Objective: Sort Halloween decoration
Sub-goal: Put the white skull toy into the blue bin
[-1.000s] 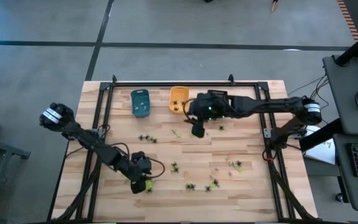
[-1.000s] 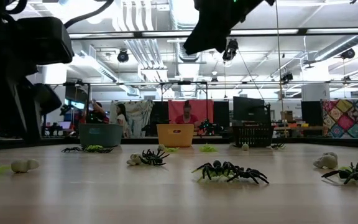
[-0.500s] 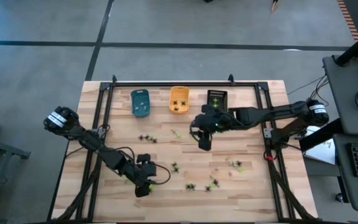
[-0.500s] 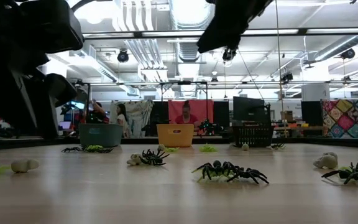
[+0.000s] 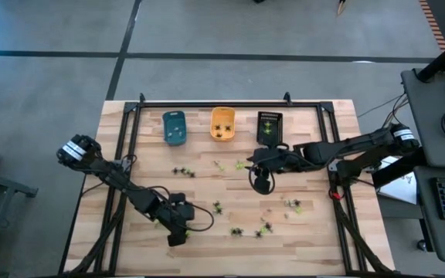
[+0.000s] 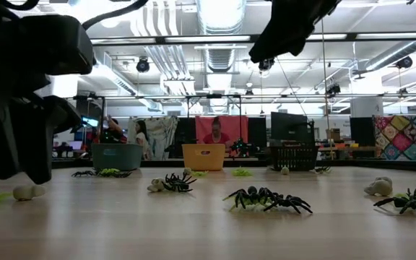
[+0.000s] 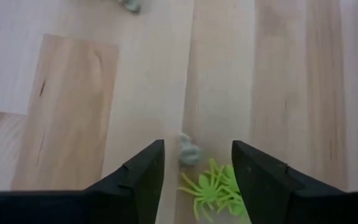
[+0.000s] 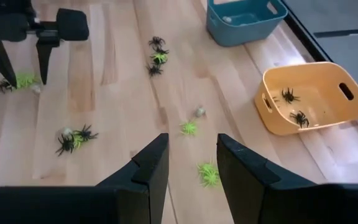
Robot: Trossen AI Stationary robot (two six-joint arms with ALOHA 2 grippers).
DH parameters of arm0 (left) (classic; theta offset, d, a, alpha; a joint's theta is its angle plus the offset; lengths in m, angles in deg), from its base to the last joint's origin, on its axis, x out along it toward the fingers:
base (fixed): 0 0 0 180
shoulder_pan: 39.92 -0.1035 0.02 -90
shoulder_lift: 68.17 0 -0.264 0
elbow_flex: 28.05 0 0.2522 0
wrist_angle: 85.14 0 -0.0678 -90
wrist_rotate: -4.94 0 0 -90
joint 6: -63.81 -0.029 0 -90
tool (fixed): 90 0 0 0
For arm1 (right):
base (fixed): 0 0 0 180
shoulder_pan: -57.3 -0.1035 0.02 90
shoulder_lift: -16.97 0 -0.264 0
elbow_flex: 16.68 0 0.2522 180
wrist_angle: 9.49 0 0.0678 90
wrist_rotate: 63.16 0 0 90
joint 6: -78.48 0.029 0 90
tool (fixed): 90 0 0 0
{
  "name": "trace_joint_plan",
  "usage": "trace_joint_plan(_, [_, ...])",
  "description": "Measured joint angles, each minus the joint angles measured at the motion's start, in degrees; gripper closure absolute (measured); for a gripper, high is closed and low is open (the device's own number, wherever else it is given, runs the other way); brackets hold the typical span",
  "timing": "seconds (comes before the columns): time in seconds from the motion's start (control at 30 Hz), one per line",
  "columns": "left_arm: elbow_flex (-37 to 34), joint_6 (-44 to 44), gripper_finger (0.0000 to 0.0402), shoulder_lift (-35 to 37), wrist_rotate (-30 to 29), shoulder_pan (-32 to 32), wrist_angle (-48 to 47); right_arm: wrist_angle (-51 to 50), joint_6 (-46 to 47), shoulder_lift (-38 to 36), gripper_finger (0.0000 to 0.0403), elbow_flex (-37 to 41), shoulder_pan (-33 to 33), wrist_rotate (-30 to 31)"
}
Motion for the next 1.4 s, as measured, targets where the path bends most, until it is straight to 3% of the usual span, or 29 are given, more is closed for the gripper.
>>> trace_joint_plan(0.67, [1.28,0.23,0.0244,-3.67,-3.5,0.0,-1.43,-0.11,-0.13,0.02,0.028,0.24,0.0,0.46])
trace_joint_plan(0.83, [3.02,0.11,0.028,-3.75,-3.06,-0.04,-6.15,-0.11,-0.13,0.02,0.028,0.24,0.0,0.48])
trace_joint_plan(1.17, [2.97,0.11,0.0374,-3.75,-3.5,-0.04,-6.58,-0.11,-0.15,0.02,0.028,0.24,0.0,0.48])
trace_joint_plan(1.4, [2.93,-2.02,0.0397,-3.19,-2.9,-0.04,-6.52,-0.11,-0.73,0.02,0.028,0.24,0.0,0.9])
